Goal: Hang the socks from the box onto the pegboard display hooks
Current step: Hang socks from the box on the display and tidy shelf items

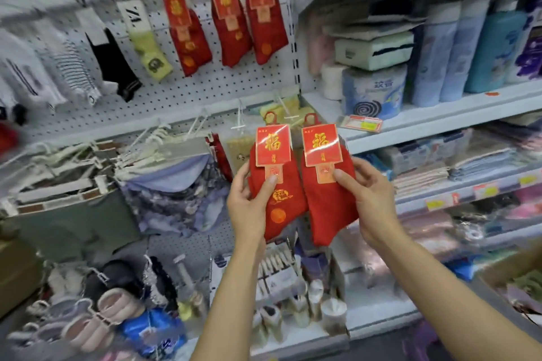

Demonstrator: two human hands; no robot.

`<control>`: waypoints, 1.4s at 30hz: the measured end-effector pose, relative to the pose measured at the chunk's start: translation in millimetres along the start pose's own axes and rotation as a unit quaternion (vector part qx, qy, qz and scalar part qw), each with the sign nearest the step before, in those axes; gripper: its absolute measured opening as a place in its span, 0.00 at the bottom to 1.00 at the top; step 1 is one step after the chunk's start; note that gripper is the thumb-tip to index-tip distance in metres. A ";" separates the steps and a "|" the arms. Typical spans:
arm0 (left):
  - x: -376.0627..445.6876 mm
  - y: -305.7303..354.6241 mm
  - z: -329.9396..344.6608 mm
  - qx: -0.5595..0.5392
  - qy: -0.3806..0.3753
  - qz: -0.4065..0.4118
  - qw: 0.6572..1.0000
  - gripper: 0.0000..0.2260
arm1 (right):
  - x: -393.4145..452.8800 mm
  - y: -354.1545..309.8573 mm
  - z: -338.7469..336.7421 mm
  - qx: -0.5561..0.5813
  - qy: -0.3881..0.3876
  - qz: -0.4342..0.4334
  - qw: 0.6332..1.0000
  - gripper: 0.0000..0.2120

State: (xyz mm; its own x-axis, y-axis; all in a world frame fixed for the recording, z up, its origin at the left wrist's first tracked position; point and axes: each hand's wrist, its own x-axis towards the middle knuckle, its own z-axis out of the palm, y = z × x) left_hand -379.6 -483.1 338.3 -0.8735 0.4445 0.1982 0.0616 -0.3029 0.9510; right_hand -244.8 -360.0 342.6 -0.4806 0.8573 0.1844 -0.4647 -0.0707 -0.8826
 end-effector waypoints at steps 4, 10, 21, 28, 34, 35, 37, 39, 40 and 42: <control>20.3 22.1 -0.9 0.004 0.027 0.040 0.999 0.19 | 25.2 -12.1 26.5 0.007 -0.050 -0.014 0.999 0.14; 49.7 42.7 -5.0 -0.010 0.061 0.060 0.996 0.19 | 55.2 -24.2 58.8 0.012 -0.114 -0.019 0.993 0.11; 153.9 99.2 -8.6 -0.022 0.043 0.106 0.993 0.07 | 128.6 -33.4 138.9 0.020 -0.122 -0.060 0.991 0.12; 263.9 142.9 -8.5 -0.033 0.016 0.115 0.993 0.14 | 167.9 -30.6 179.2 0.033 -0.080 -0.102 0.991 0.11; 324.7 167.0 -7.8 -0.047 0.013 0.115 0.992 0.07 | 183.5 -21.3 192.7 0.043 -0.059 -0.111 0.991 0.11; 330.7 167.6 -7.5 -0.052 0.015 0.115 0.992 0.07 | 186.0 -21.2 193.7 0.040 -0.058 -0.111 0.991 0.12; 339.5 167.5 -7.0 -0.065 0.026 0.114 0.991 0.07 | 191.5 -22.2 194.0 0.030 -0.058 -0.117 0.991 0.12; 344.9 166.0 -6.5 -0.071 0.040 0.115 0.990 0.09 | 196.6 -24.5 192.9 0.023 -0.059 -0.123 0.990 0.12; 347.3 164.7 -6.1 -0.070 0.046 0.116 0.990 0.09 | 198.9 -26.1 192.0 0.020 -0.062 -0.124 0.990 0.12; 350.9 163.1 -3.8 -0.067 0.059 0.116 0.989 0.10 | 203.1 -29.0 189.5 0.016 -0.071 -0.125 0.989 0.11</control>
State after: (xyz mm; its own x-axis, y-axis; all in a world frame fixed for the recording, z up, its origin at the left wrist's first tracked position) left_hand -677.9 -379.7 562.0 -0.8946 0.2507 0.3699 0.2085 -0.4979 0.8418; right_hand -469.8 -280.4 487.6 -0.4462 0.7696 0.4568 -0.6050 0.1167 -0.7876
